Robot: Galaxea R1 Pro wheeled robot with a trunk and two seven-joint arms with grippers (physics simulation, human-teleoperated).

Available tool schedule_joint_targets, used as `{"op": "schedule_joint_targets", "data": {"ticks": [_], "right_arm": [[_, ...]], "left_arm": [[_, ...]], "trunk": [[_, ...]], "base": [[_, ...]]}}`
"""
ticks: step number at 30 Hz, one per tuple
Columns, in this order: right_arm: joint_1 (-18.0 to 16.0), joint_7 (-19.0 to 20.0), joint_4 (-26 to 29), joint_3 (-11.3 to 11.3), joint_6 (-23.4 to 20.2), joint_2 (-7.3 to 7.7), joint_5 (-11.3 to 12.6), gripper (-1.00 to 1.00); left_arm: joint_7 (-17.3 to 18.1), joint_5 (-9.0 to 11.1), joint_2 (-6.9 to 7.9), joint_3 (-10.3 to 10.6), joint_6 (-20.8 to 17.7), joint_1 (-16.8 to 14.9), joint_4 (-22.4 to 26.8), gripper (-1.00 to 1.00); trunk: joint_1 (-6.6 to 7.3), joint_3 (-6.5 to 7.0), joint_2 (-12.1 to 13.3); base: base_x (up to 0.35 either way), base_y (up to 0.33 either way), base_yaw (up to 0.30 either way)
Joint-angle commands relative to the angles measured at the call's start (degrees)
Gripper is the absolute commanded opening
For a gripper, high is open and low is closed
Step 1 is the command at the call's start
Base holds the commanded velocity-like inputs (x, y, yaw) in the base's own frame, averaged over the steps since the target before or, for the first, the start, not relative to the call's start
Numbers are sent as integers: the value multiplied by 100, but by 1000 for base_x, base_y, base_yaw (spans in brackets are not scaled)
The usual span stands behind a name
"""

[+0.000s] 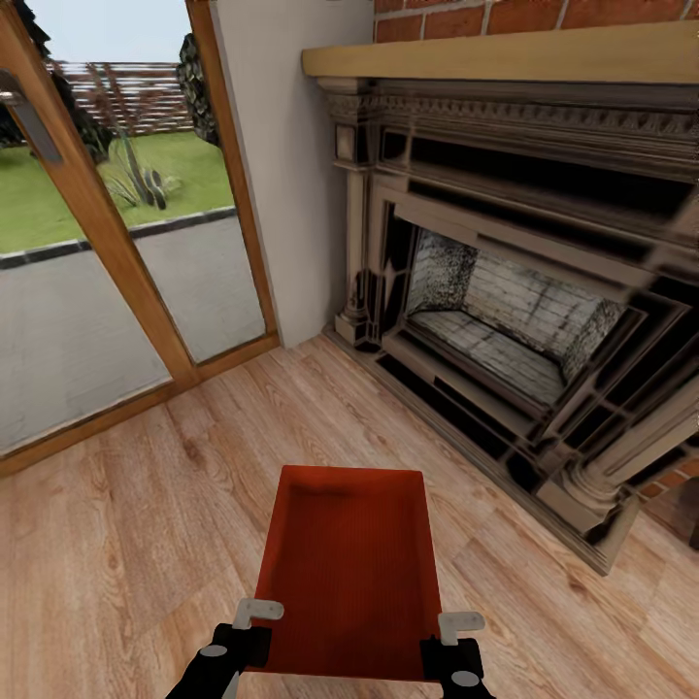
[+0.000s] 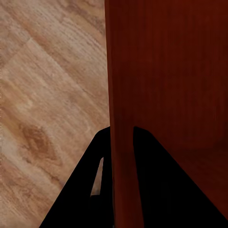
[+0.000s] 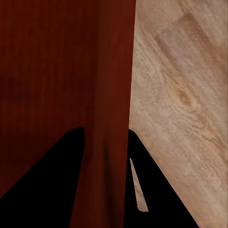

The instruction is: Move the two storage containers from the living room to the garage. In the garage, place one container on the floor and stack the other container on top of it (either order is fine).

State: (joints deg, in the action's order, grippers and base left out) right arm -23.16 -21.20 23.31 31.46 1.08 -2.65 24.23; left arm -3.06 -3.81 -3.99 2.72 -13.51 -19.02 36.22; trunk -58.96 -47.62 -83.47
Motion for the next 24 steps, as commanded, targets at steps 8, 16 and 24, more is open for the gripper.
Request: {"op": "schedule_joint_targets", "data": {"ticks": [8, 16, 24], "right_arm": [[-13, -46, 16, -34, 9, 10, -50, -100], [-13, -70, 16, -34, 25, -29, -50, -100], [-13, -111, 16, -34, 32, -42, -50, -100]], "left_arm": [[-72, -30, 30, 71, -30, 3, -54, -100], [-72, -32, 30, 74, -29, 3, -52, -100], [-69, -32, 30, 79, -34, 3, -54, -100]], "trunk": [[177, 141, 320], [352, 286, 641], [528, 488, 962]], "base": [[0, 0, 0], [0, 0, 0], [0, 0, 0]]}}
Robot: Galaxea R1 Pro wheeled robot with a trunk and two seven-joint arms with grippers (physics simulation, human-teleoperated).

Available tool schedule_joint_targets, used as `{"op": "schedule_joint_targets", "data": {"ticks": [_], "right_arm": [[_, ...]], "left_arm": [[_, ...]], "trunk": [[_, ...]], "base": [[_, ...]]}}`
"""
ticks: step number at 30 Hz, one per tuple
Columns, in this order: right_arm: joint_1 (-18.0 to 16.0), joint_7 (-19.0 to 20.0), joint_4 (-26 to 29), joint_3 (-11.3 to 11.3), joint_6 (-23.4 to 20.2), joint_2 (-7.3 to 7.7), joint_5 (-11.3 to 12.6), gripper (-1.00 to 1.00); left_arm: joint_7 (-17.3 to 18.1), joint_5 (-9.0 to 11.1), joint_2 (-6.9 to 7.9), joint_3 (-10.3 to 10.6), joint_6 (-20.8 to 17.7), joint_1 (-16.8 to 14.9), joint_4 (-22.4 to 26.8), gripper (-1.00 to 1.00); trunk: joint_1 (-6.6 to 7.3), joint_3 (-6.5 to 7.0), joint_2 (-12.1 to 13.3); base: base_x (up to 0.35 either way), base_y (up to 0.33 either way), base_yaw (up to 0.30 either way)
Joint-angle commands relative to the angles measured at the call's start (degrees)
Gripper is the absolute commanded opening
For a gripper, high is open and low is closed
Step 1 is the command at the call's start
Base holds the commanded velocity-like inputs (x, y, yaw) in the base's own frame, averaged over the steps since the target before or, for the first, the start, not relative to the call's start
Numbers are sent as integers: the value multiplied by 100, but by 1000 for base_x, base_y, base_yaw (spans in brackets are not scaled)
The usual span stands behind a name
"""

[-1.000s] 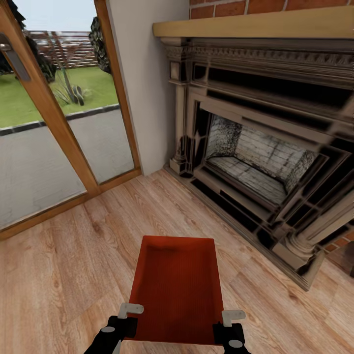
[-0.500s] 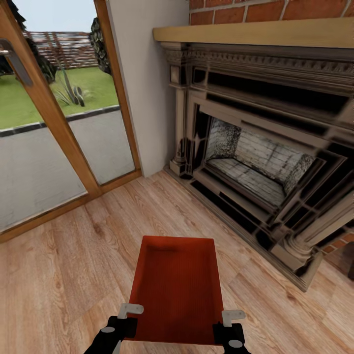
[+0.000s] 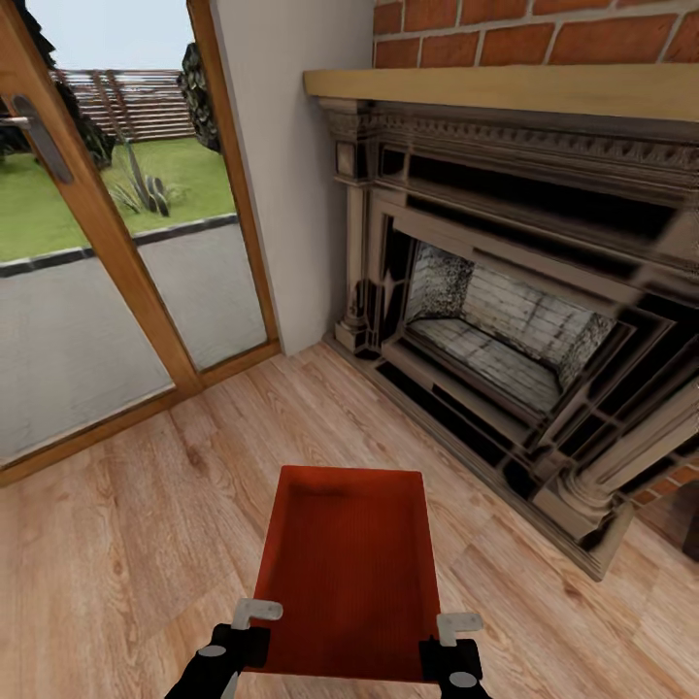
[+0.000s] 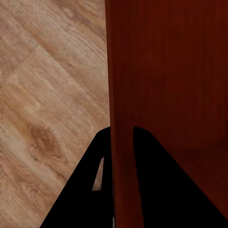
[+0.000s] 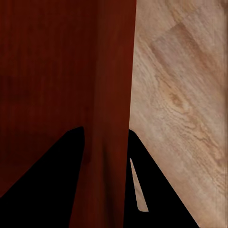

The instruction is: Move the two storage containers from the living room to the garage. In the garage, place one container on the floor and stack the other container on top of it (either order is fine).

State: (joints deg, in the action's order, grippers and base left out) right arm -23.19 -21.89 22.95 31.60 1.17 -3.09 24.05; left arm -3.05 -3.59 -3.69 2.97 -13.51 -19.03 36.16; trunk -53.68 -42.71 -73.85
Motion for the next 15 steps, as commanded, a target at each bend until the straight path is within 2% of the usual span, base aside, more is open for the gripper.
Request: {"op": "schedule_joint_targets", "data": {"ticks": [1, 15], "right_arm": [[-11, -43, 51, -48, 23, 3, -32, -100], [-11, -52, 51, -48, 16, 1, -32, -100]], "left_arm": [[-66, -53, 0, 54, -36, 5, -47, -100], [-64, -54, 0, 55, -36, 5, -47, -100]], "trunk": [[23, 24, 39], [330, 404, 601]], "base": [[0, 0, 0], [0, 0, 0]]}}
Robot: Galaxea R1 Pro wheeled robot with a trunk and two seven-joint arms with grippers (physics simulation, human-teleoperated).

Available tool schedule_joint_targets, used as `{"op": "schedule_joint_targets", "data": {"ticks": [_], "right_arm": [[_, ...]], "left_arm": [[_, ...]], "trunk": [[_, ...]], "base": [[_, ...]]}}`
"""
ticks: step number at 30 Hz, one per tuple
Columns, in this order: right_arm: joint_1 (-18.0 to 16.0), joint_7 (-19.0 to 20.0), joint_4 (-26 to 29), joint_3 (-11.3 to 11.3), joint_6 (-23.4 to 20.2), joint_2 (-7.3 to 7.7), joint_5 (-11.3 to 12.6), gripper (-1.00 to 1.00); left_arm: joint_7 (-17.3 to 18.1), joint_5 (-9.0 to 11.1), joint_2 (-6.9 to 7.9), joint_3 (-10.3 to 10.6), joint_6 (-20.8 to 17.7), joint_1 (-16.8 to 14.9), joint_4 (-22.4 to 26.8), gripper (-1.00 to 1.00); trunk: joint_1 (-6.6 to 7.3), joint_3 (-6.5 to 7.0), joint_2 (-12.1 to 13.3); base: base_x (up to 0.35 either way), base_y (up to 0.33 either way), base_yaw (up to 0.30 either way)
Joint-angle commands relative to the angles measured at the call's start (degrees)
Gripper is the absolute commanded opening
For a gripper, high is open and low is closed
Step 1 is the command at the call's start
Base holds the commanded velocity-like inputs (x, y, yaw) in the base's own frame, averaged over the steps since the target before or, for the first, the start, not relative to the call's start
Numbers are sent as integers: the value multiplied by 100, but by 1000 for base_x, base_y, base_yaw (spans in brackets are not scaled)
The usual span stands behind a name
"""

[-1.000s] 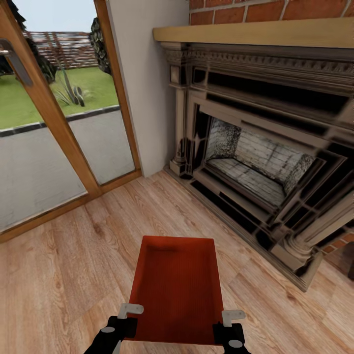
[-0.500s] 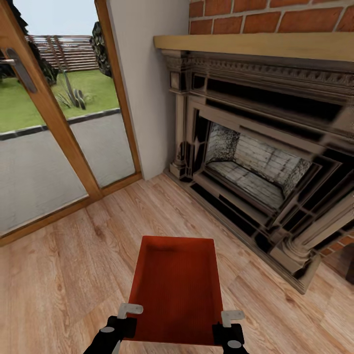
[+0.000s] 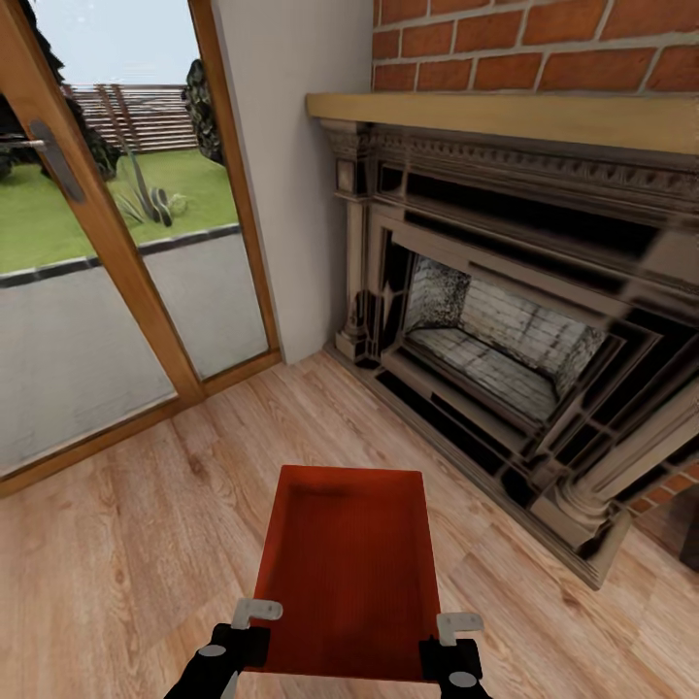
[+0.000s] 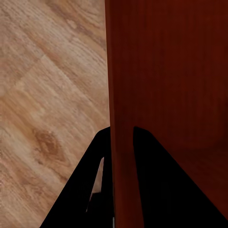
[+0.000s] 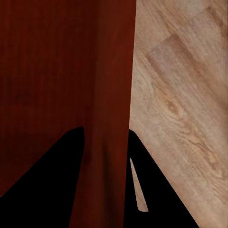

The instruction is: Move the two storage containers from the living room to the garage. In the garage, place one container on the floor and stack the other container on top of it (either order is fine).

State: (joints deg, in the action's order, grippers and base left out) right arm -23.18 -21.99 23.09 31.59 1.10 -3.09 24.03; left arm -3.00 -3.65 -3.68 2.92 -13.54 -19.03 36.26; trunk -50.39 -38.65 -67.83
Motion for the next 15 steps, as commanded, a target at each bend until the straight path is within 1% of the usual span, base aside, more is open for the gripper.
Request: {"op": "schedule_joint_targets", "data": {"ticks": [1, 15], "right_arm": [[-11, -42, 37, -48, 23, 1, -30, -100], [-11, -42, 37, -48, 22, 1, -30, -100]], "left_arm": [[-69, -48, -1, 59, -32, 5, -57, -100], [-69, -48, -2, 59, -31, 5, -57, -100]], "trunk": [[23, 24, 39], [330, 404, 601]], "base": [[0, 0, 0], [0, 0, 0]]}}
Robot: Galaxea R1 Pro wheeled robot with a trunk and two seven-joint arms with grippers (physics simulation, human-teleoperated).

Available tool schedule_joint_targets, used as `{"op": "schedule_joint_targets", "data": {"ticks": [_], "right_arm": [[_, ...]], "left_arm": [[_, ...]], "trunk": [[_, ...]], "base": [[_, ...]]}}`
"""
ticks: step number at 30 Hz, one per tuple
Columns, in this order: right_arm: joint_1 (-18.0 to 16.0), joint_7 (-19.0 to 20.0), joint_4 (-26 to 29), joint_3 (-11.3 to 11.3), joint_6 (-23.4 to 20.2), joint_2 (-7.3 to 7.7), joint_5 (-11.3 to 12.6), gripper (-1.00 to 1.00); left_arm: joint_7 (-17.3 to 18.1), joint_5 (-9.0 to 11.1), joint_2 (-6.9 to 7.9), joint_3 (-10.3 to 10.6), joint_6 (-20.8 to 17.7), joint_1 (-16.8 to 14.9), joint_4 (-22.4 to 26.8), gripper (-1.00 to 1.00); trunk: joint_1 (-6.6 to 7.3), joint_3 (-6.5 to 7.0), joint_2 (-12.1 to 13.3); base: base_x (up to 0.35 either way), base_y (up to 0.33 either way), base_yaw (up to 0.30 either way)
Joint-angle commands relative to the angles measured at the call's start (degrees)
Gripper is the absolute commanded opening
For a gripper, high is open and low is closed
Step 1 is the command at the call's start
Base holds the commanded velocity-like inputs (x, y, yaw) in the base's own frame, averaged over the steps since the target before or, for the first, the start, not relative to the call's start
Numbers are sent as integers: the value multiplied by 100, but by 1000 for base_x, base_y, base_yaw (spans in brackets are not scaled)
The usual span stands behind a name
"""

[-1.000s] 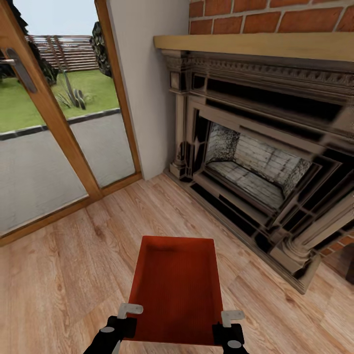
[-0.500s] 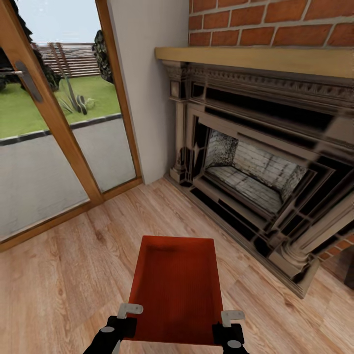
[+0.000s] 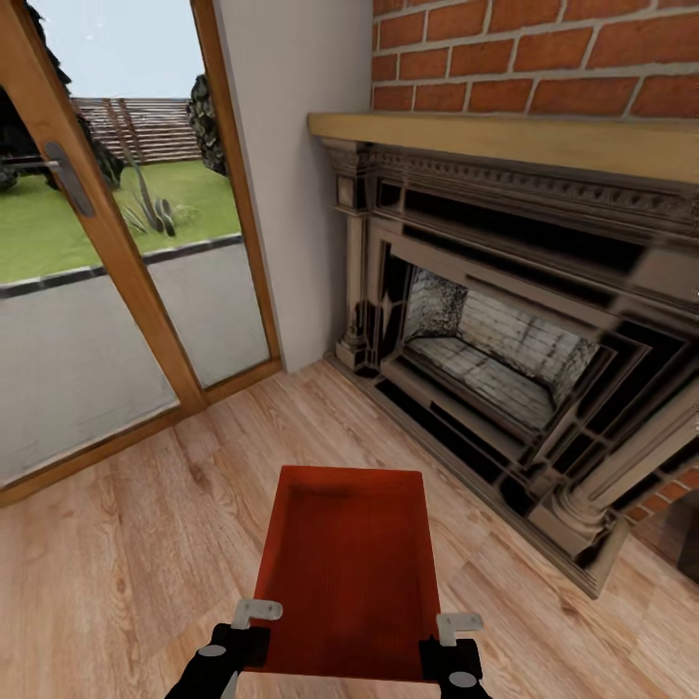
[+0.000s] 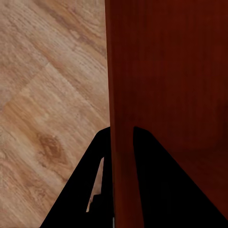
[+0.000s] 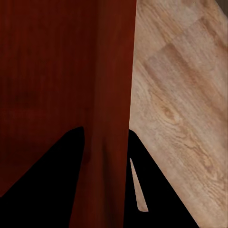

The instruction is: Move the two storage containers from the living room to the garage. In the garage, place one container on the floor and stack the other container on top of it (either order is fine).

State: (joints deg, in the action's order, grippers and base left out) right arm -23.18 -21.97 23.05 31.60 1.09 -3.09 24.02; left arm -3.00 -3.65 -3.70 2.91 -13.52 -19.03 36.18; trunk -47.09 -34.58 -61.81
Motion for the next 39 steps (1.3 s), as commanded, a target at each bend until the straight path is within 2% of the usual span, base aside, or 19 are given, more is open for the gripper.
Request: {"op": "schedule_joint_targets", "data": {"ticks": [1, 26, 39], "right_arm": [[-11, -44, 42, -49, 25, 1, -29, -100], [-11, -79, 42, -49, 23, 1, -29, -100], [-11, -79, 42, -49, 31, 1, -29, -100]], "left_arm": [[-69, -48, 0, 60, -34, 5, -50, -100], [-60, -53, -8, 69, -28, 5, -42, -100], [-68, -54, -8, 75, -20, 5, -41, -100]], "trunk": [[22, 24, 39], [572, 701, 1041], [572, 820, 1041]], "base": [[0, 0, 0], [0, 0, 0], [0, 0, 0]]}}
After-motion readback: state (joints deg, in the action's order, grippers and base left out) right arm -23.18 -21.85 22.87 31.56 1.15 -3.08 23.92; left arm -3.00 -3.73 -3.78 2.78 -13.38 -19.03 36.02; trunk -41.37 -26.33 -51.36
